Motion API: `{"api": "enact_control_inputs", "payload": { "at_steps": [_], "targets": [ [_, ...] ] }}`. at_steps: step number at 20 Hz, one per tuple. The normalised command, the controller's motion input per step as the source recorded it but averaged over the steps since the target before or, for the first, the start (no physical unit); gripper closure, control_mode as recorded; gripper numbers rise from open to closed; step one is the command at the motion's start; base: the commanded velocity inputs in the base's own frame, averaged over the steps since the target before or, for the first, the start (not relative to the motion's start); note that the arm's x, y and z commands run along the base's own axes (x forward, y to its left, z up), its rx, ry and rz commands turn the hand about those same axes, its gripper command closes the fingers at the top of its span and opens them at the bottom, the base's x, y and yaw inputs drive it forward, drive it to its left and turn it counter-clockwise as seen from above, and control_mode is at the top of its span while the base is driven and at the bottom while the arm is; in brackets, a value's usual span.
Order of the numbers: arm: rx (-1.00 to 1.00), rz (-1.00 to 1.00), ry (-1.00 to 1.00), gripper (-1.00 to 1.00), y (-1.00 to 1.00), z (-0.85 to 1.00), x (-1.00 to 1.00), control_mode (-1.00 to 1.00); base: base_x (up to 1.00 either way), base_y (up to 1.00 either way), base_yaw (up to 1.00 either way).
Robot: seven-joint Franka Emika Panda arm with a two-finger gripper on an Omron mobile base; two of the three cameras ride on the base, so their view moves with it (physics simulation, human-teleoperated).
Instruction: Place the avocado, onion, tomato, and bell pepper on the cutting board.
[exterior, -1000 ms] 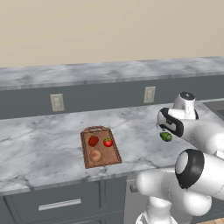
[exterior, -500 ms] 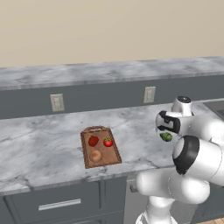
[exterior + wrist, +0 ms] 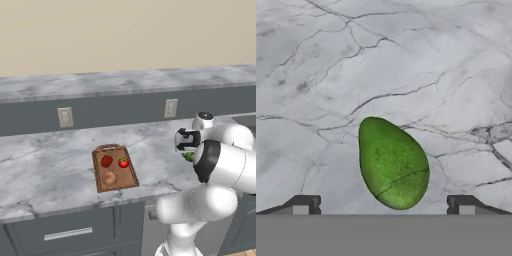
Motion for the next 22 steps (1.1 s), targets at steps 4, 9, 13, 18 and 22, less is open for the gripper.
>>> {"api": "enact_control_inputs", "payload": {
  "at_steps": [4, 9, 13, 18, 22],
  "targets": [
    [0.0, 0.0, 0.03, -1.0, -0.03, -0.29, 0.24, -1.0, 0.0, 0.0, 0.0],
    [0.0, 0.0, 0.03, -1.0, -0.17, -0.31, 0.09, -1.0, 0.0, 0.0, 0.0],
    [0.0, 0.0, 0.02, -1.0, -0.13, -0.31, 0.06, -1.0, 0.0, 0.0, 0.0],
    [0.0, 0.0, 0.03, 1.0, 0.0, -0.26, 0.06, -1.0, 0.0, 0.0, 0.0],
    [0.01, 0.01, 0.0, 1.0, 0.07, 0.29, -0.01, -1.0, 0.0, 0.0, 0.0]
  ]
}}
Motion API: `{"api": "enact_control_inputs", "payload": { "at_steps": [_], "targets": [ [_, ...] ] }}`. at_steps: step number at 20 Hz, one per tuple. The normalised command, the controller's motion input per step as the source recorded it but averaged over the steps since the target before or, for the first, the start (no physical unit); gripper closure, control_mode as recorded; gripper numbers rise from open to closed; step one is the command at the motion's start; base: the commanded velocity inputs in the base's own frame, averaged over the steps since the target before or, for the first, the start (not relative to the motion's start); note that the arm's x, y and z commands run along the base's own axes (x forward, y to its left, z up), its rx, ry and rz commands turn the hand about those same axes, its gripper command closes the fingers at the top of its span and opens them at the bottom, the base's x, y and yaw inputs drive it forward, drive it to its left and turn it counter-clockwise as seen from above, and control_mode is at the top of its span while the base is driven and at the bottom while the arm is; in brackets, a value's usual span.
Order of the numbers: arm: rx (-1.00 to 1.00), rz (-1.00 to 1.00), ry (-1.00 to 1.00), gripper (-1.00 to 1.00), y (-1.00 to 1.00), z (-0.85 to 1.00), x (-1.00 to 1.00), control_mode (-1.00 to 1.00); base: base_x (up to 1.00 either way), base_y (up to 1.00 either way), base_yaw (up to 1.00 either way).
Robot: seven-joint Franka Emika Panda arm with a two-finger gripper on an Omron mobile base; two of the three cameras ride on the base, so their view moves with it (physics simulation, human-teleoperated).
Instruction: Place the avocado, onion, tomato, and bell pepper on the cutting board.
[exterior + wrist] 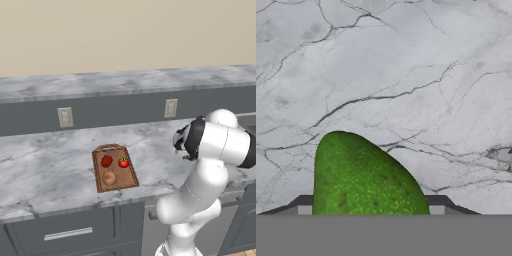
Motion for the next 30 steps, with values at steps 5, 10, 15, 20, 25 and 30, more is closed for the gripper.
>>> {"api": "enact_control_inputs", "payload": {
  "at_steps": [5, 10, 15, 20, 25, 30],
  "targets": [
    [0.03, 0.04, -0.01, 1.0, 0.57, 0.71, -0.01, -1.0, 0.0, 0.0, 0.0],
    [0.0, 0.05, -0.02, 1.0, 0.99, 0.69, -0.22, -1.0, 0.0, 0.0, 0.0],
    [0.02, 0.04, -0.01, 1.0, 0.92, 0.46, -0.33, -1.0, 0.0, 0.0, 0.0],
    [0.15, 0.09, 0.16, 1.0, 0.48, 0.16, -0.33, -1.0, 0.0, 0.0, 0.0],
    [0.15, 0.1, 0.2, 1.0, 0.48, 0.06, -0.25, -1.0, 0.0, 0.0, 0.0],
    [0.04, 0.07, 0.03, 1.0, 0.55, 0.0, -0.12, -1.0, 0.0, 0.0, 0.0]
  ]
}}
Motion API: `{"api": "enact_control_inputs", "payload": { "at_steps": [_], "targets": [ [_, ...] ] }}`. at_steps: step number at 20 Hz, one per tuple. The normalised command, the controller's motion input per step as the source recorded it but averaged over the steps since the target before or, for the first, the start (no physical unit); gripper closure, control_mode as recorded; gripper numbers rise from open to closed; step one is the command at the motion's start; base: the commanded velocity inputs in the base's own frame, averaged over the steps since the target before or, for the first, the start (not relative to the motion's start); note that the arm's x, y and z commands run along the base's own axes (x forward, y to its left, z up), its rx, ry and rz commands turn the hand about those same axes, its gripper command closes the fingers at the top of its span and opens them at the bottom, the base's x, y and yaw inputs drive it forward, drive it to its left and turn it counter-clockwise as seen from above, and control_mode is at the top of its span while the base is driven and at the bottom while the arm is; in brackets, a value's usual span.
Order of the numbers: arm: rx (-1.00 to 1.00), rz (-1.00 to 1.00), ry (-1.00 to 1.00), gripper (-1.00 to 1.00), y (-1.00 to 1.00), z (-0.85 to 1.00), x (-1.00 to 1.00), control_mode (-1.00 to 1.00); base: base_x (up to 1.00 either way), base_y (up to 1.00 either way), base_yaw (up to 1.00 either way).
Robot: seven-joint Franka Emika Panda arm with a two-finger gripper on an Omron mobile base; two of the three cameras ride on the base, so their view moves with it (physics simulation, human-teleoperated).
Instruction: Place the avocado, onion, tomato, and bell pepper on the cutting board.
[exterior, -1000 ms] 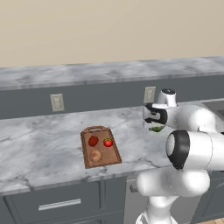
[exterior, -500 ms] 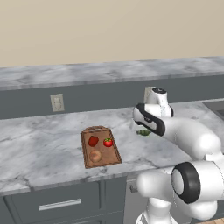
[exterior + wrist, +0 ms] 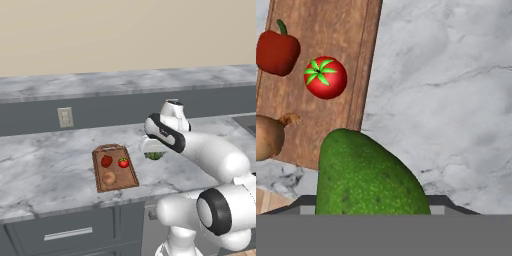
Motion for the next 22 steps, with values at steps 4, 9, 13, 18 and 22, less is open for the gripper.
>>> {"api": "enact_control_inputs", "payload": {
  "at_steps": [4, 9, 13, 18, 22],
  "targets": [
    [0.0, 0.05, 0.0, 1.0, 0.67, 0.0, 0.0, -1.0, 0.0, 0.0, 0.0],
    [0.0, 0.06, 0.0, 1.0, 0.78, 0.0, 0.0, -1.0, 0.0, 0.0, 0.0],
    [0.0, 0.03, 0.04, 1.0, 0.53, -0.21, 0.03, -1.0, 0.0, 0.0, 0.0],
    [0.0, 0.0, 0.06, 1.0, 0.19, -0.42, 0.06, -1.0, 0.0, 0.0, 0.0],
    [0.0, 0.0, 0.04, 1.0, 0.03, -0.45, 0.15, -1.0, 0.0, 0.0, 0.0]
  ]
}}
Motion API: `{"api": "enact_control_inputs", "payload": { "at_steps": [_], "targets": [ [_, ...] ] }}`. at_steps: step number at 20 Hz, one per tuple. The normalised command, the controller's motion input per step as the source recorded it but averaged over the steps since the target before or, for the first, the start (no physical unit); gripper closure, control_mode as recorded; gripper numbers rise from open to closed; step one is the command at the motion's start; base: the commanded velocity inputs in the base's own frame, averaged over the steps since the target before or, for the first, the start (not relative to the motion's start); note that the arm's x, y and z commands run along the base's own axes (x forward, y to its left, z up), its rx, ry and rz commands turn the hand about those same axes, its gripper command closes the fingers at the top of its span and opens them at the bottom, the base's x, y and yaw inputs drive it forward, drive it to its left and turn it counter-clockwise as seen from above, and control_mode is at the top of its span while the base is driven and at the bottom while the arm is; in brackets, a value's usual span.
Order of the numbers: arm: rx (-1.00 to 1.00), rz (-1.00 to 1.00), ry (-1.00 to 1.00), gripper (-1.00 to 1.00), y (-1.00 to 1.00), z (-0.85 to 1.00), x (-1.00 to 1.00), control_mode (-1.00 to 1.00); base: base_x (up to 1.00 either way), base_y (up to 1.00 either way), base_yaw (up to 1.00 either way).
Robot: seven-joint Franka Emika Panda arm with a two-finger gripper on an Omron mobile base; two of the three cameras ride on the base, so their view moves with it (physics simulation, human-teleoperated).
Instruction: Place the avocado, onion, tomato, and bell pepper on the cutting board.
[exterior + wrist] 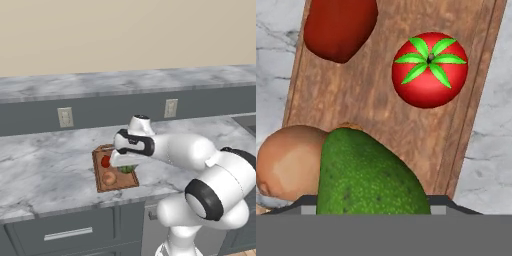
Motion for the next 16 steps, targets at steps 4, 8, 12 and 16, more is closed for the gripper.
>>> {"api": "enact_control_inputs", "payload": {
  "at_steps": [4, 8, 12, 16],
  "targets": [
    [0.0, 0.0, 0.01, 1.0, 0.09, -0.38, 0.16, -1.0, 0.0, 0.0, 0.0],
    [0.0, 0.0, 0.02, 1.0, 0.16, -0.37, 0.17, -1.0, 0.0, 0.0, 0.0],
    [0.0, 0.0, 0.01, 1.0, 0.06, -0.35, 0.11, -1.0, 0.0, 0.0, 0.0],
    [0.0, 0.0, 0.03, 1.0, 0.09, -0.4, 0.11, -1.0, 0.0, 0.0, 0.0]
  ]
}}
